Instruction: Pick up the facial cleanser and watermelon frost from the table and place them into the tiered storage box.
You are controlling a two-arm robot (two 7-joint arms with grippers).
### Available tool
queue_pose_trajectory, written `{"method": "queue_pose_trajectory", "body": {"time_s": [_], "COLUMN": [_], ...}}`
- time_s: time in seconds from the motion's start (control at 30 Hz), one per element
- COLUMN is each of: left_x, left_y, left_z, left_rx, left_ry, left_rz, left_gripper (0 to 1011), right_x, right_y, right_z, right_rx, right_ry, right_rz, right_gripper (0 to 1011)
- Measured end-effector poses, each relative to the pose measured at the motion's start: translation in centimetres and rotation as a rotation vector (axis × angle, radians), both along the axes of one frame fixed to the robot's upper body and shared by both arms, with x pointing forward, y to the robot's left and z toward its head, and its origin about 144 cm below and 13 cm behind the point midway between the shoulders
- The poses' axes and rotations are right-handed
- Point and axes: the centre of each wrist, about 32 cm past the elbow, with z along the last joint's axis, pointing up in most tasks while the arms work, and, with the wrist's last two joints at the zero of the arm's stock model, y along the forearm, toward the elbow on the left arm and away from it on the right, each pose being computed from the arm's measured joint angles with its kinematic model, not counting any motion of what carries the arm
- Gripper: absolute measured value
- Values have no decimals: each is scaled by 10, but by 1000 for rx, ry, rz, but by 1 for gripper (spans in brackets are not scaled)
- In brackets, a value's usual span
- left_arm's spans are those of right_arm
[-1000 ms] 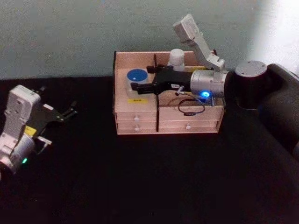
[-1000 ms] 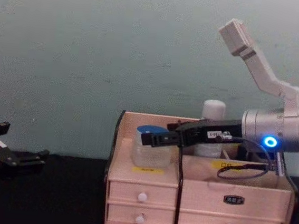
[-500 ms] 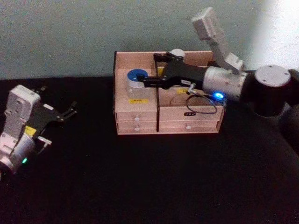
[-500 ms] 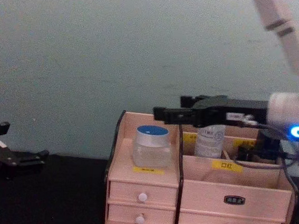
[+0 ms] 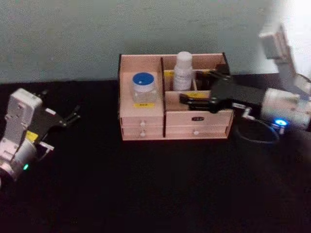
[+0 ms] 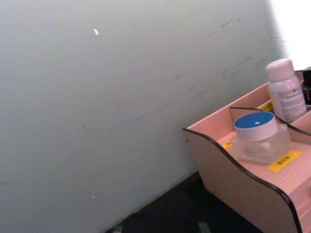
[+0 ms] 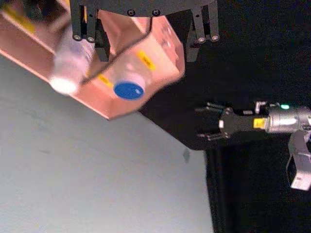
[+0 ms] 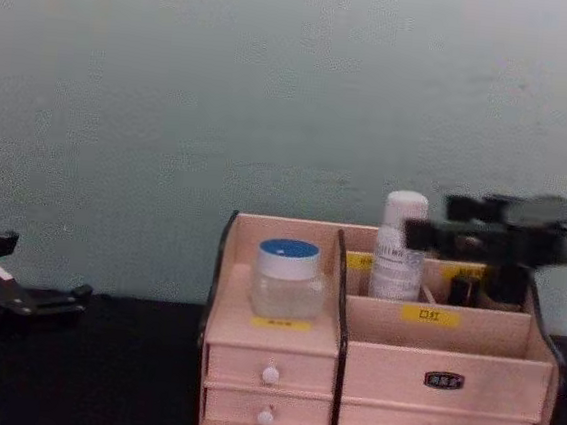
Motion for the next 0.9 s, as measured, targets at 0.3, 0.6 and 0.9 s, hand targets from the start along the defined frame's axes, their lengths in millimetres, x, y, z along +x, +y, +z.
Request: {"method": "queue_pose_trajectory", "body": {"time_s": [0.3,0.6,0.9], "left_x": [0,0,0], "left_y": [0,0,0], "left_z": [0,0,0], "left_rx": [0,0,0], "left_ry": [0,0,0], "left_rz": [0,0,0], "left_gripper": [1001,1001,1001], "right_x": [-38,-59,-60], "right_y": [-38,-41,-14], "right_z": [-6,-29,-75], "right_rx": [-30,-39,-152], "right_ry": [19,-29,-126], "right_rz": [-226,-666,-914], "right_gripper": [1003,1002,1003]}}
